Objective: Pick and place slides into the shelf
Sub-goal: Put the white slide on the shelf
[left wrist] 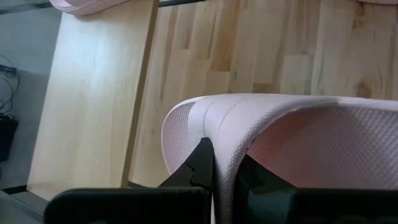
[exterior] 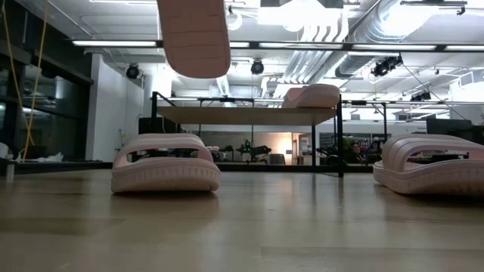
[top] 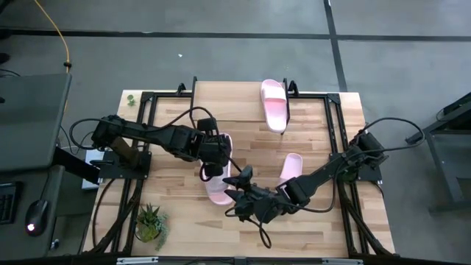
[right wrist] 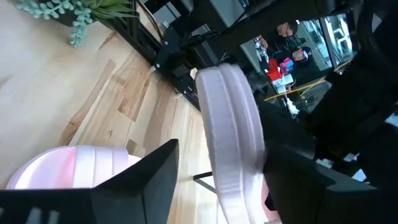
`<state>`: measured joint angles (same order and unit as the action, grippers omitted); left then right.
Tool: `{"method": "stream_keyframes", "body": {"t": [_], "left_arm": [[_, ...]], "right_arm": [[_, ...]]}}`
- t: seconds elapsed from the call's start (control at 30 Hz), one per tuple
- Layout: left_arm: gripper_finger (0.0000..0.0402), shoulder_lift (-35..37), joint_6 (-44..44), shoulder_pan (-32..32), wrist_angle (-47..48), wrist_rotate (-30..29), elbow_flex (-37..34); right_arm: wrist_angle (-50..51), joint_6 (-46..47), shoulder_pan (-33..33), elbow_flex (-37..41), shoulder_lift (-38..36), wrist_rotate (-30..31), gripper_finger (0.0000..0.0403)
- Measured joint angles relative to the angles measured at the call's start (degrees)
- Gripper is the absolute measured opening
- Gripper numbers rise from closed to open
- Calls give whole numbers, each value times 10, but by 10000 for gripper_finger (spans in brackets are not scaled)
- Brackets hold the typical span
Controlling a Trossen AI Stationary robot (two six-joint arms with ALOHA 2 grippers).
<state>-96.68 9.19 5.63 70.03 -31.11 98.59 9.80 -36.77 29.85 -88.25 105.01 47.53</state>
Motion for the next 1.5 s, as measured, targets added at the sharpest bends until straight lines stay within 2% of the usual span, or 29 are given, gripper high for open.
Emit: {"method": "stream_keyframes", "body": {"t": [0.33, 0.73, 0.97, 1.23, 1.37, 1.5], "left_arm": [[3, 0, -2, 0, -2, 8, 0], [13, 0, -2, 0, -1, 8, 0], [63, 0, 1, 0, 2, 8, 0], [149, 0, 1, 0, 6, -16, 3], [185, 1, 5, 0, 29, -29, 40], [202, 0, 10, 2, 62, -27, 101]], "right_arm": [[-8, 8, -4, 0, 0, -12, 115], [-10, 8, -4, 0, 0, -15, 71], [-6, 8, -4, 0, 0, -17, 68], [7, 9, -4, 0, 0, -8, 67], [6, 8, -4, 0, 0, -4, 67], [7, 7, -4, 0, -1, 0, 67]]}}
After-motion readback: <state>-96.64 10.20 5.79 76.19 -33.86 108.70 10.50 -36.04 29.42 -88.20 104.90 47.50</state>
